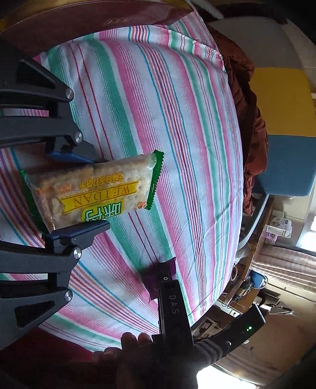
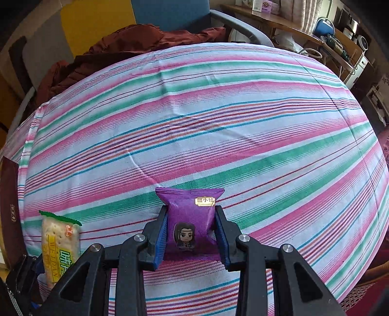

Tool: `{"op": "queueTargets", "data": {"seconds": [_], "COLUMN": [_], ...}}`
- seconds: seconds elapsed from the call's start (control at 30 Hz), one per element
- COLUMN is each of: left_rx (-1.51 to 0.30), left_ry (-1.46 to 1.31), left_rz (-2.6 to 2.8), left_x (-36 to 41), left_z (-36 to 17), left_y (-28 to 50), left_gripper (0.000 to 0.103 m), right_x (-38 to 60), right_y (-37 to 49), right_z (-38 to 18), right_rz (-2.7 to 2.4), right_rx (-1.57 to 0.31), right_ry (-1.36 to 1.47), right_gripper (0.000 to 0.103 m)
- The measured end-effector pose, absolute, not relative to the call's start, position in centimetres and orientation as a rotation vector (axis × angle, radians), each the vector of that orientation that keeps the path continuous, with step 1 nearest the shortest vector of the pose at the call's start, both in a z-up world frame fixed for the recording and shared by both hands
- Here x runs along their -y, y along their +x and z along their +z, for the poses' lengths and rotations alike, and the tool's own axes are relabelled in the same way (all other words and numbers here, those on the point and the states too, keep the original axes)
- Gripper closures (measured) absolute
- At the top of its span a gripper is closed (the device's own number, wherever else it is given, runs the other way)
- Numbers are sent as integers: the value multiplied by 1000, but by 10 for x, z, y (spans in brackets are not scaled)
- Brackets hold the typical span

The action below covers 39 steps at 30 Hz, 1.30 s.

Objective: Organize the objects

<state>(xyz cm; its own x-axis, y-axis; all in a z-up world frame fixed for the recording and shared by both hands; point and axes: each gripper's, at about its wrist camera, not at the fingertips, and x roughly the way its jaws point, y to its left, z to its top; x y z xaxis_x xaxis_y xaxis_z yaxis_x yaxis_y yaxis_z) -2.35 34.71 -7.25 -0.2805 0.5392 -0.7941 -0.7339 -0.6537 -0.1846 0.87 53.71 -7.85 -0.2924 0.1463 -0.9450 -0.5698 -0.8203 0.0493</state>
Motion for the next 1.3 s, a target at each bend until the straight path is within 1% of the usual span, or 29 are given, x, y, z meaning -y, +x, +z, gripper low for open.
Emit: {"op": "queueTargets", "data": {"seconds": [0.17,0.43,0.53,0.63,0.7,0.8,0.87,0.93,0.97,1.03,1.07,1.1,1.13,1.2,1.23,1.3], "left_rx": [-319,-352,-352,-354,-349,-345,-345,-344,-341,-339,-338,-338,-338,-340,-341,-340], "left_ry": [-1085,-1058,-1054,-1046,-1045,-1043,-1042,-1042,-1042,-1041,-1040,-1039,-1038,-1035,-1033,-1032], "left_rz": [2021,2053,2054,2058,2058,2059,2059,2059,2058,2057,2056,2055,2054,2055,2056,2056], "left_x": [-351,-354,-355,-355,-355,-356,-355,-355,-354,-354,-353,-353,-353,-353,-354,-354], "left_z": [-75,-78,-78,-79,-79,-79,-79,-79,-79,-79,-79,-79,-79,-79,-79,-79], "left_y": [-18,-14,-14,-13,-13,-12,-12,-12,-12,-12,-12,-12,-12,-12,-11,-11], "left_gripper": [57,55,55,54,54,54,54,54,54,54,54,53,53,53,53,53], "right_x": [-536,-541,-544,-544,-543,-539,-533,-536,-537,-538,-539,-540,-542,-545,-547,-548], "right_y": [9,15,18,19,19,16,14,16,18,19,21,22,24,27,29,32], "right_z": [-82,-85,-86,-88,-89,-92,-93,-92,-92,-91,-91,-90,-89,-87,-86,-86], "right_rz": [2140,2126,2129,2145,2167,2180,2182,2177,2176,2168,2165,2163,2162,2159,2160,2160], "right_rx": [-509,-551,-584,-601,-620,-559,-494,-509,-518,-508,-504,-500,-498,-501,-503,-499], "right_ry": [-1518,-1501,-1489,-1489,-1497,-1523,-1547,-1550,-1550,-1547,-1543,-1536,-1527,-1510,-1502,-1499], "right_gripper": [65,64,60,51,37,28,26,26,26,30,34,41,45,64,67,68]}}
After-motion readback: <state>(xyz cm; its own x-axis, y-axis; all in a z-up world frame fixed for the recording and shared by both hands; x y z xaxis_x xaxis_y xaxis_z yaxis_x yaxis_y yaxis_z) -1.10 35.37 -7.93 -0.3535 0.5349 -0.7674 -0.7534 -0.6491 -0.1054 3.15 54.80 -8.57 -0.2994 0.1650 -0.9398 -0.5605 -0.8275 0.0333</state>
